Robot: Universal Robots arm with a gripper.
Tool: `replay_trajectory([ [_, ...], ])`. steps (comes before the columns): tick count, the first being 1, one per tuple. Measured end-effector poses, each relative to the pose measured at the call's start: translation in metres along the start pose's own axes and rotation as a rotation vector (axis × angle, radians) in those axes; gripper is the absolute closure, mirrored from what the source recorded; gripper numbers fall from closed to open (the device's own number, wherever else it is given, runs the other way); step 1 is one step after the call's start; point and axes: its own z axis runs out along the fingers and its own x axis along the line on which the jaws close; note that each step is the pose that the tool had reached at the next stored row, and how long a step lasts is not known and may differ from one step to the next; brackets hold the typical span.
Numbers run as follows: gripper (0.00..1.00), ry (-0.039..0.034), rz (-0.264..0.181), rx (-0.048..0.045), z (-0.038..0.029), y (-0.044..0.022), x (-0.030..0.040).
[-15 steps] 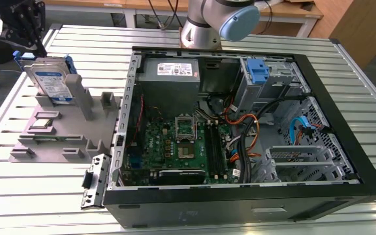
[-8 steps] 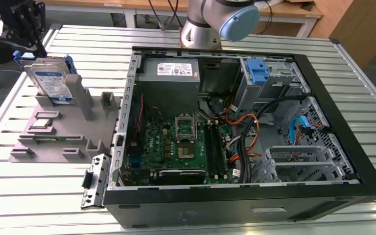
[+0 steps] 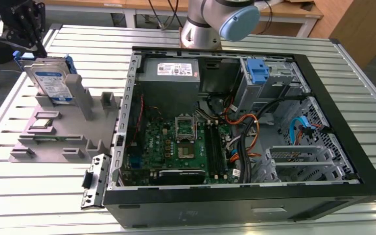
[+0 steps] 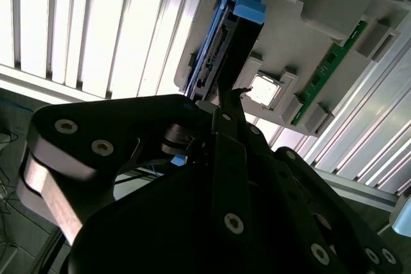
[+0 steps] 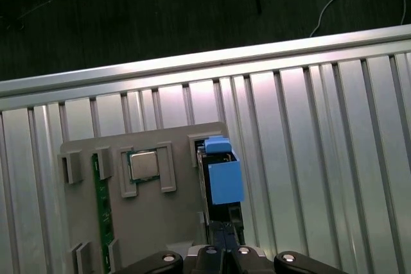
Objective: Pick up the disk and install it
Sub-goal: 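Pick up the disk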
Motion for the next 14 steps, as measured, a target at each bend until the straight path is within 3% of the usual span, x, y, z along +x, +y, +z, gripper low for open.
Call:
replay_trajectory([
  [10,0.9,0.0,-0.001,0.0,0.0,0.0,0.0],
  [11,0.89,0.0,-0.001,0.0,0.0,0.0,0.0],
  [13,0.77,0.0,-0.001,0.0,0.0,0.0,0.0],
  [14,0.77,0.0,-0.001,0.0,0.0,0.0,0.0],
])
